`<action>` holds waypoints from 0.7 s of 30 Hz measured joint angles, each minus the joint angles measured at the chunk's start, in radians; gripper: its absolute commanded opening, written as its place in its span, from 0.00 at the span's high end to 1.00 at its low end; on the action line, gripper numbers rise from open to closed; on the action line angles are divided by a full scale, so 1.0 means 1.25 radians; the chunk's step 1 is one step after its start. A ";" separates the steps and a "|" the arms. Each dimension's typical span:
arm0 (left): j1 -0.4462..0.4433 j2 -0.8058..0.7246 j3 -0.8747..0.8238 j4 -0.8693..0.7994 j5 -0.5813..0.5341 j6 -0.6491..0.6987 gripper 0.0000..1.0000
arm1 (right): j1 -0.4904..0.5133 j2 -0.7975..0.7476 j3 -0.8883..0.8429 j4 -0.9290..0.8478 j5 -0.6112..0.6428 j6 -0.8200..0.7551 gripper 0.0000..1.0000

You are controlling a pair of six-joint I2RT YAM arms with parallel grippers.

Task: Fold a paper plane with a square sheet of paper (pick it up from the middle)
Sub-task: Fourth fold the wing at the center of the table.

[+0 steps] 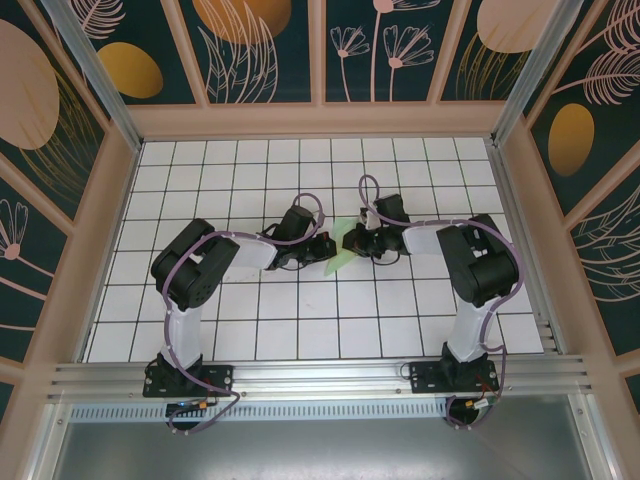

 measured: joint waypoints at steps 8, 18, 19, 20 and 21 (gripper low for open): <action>0.000 -0.001 0.001 -0.003 0.000 0.005 1.00 | 0.000 0.005 0.000 0.007 0.013 0.003 0.89; -0.002 -0.012 0.001 -0.025 -0.018 0.008 0.91 | -0.001 0.027 0.023 -0.023 0.019 0.003 0.90; -0.002 -0.016 0.000 -0.034 -0.020 0.010 0.89 | 0.000 0.027 0.025 -0.026 0.020 0.003 0.90; -0.001 -0.021 -0.001 -0.042 -0.022 0.012 0.87 | 0.001 0.028 0.027 -0.030 0.022 0.003 0.90; -0.001 -0.027 -0.003 -0.048 -0.024 0.014 0.86 | 0.001 0.028 0.029 -0.033 0.025 0.003 0.90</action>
